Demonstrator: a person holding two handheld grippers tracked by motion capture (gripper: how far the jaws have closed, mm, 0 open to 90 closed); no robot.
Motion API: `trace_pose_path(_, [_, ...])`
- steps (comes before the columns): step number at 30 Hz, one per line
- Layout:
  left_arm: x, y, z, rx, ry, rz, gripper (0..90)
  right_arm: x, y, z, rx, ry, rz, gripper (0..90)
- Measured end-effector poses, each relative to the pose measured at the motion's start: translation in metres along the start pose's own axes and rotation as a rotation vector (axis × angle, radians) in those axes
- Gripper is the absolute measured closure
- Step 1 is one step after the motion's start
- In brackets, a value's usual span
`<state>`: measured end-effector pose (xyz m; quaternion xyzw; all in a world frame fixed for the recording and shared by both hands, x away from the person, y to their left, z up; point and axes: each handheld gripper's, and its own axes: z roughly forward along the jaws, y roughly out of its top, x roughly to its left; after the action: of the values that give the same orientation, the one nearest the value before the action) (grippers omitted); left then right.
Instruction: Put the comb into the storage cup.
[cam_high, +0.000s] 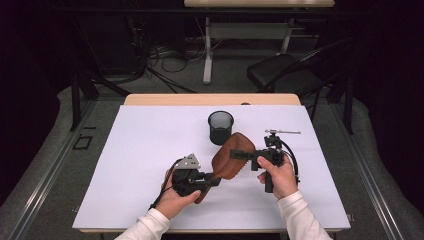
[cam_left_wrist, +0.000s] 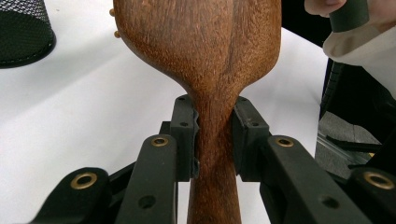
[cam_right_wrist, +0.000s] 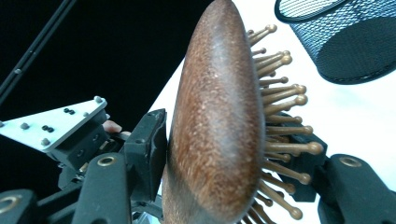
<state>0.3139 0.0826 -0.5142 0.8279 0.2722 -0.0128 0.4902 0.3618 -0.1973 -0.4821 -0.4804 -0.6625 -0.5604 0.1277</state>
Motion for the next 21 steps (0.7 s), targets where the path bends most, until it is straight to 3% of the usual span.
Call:
trace_pose_path(12, [0.007,-0.001,-0.003,-0.008,0.006,-0.017,73.3,-0.003,0.004,0.008,-0.011,0.011,0.067,43.3])
trace_pose_path(21, [0.009,-0.001,-0.004,-0.013,0.012,-0.021,73.2,-0.006,0.006,0.010,-0.021,0.035,0.142,46.0])
